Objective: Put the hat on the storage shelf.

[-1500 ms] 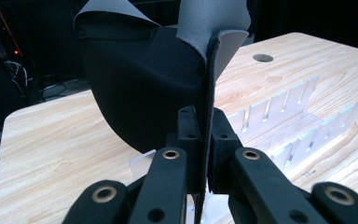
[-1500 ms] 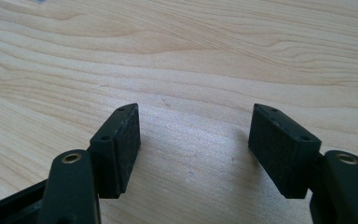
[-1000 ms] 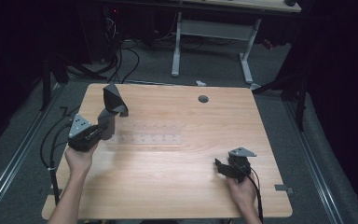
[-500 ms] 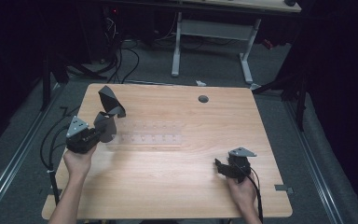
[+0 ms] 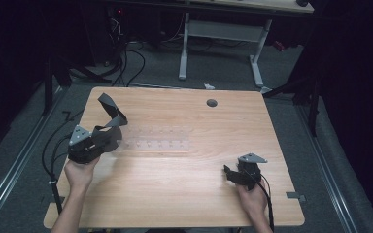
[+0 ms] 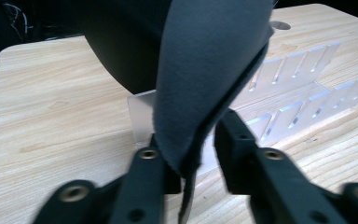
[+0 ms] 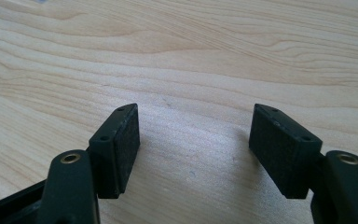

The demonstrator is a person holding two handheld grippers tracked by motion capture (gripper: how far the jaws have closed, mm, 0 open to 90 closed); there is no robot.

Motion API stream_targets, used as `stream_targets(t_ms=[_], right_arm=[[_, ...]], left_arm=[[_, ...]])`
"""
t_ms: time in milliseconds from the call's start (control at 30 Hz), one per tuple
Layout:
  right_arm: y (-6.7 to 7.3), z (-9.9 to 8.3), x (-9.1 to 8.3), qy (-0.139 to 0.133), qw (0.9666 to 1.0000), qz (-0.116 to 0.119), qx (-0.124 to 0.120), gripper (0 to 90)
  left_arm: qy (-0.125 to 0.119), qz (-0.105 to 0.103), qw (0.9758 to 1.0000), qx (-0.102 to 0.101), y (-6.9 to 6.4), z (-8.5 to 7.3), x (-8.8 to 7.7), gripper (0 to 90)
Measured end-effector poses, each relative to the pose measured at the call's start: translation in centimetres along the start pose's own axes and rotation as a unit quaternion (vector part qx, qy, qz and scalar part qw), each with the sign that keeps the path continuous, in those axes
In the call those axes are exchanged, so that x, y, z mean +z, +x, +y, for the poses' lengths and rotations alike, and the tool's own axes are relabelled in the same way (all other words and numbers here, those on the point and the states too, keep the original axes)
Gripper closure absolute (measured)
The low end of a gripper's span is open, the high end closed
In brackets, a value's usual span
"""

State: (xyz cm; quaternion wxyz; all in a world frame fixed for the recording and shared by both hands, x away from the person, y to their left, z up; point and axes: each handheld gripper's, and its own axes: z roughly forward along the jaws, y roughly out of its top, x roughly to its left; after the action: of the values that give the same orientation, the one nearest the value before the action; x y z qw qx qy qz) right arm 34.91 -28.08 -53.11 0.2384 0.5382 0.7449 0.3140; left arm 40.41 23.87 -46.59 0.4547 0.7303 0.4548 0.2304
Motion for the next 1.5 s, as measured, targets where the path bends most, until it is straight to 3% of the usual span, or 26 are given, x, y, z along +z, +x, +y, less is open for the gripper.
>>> stream_targets(t_ms=[100,267,433,533,900,1067,1300,1500], right_arm=[[0.0,0.0,0.0,0.000,1.0000,-0.001,0.001,33.8],[0.0,0.0,0.0,0.000,1.0000,0.000,0.001,33.7],[0.0,0.0,0.0,0.000,1.0000,0.000,0.001,33.7],[0.0,0.0,0.0,0.000,1.0000,0.000,0.001,33.7],[0.0,0.0,0.0,0.000,1.0000,0.000,0.001,33.7],[0.0,0.0,0.0,0.000,1.0000,0.000,0.000,33.7],[0.0,0.0,0.0,0.000,1.0000,0.000,0.001,33.7],[0.0,0.0,0.0,0.000,1.0000,0.000,0.001,33.7]], left_arm=[[0.011,0.000,0.9999,-0.006,0.0,-0.4,-0.2,49.2],[0.027,0.000,0.9995,-0.017,-0.1,-1.8,-0.9,42.2],[0.029,-0.004,0.9992,-0.027,-0.6,-3.2,-1.7,39.5],[0.032,-0.008,0.9992,-0.023,-1.0,-3.8,-1.7,39.4],[0.033,-0.019,0.9984,-0.042,-3.1,-6.2,-1.3,39.1],[0.035,-0.026,0.9982,-0.042,-4.3,-7.2,-0.8,39.6],[0.055,-0.044,0.9975,0.008,-7.1,-7.3,0.5,39.7],[0.082,-0.036,0.9946,0.053,-8.9,-7.2,2.3,39.3]])
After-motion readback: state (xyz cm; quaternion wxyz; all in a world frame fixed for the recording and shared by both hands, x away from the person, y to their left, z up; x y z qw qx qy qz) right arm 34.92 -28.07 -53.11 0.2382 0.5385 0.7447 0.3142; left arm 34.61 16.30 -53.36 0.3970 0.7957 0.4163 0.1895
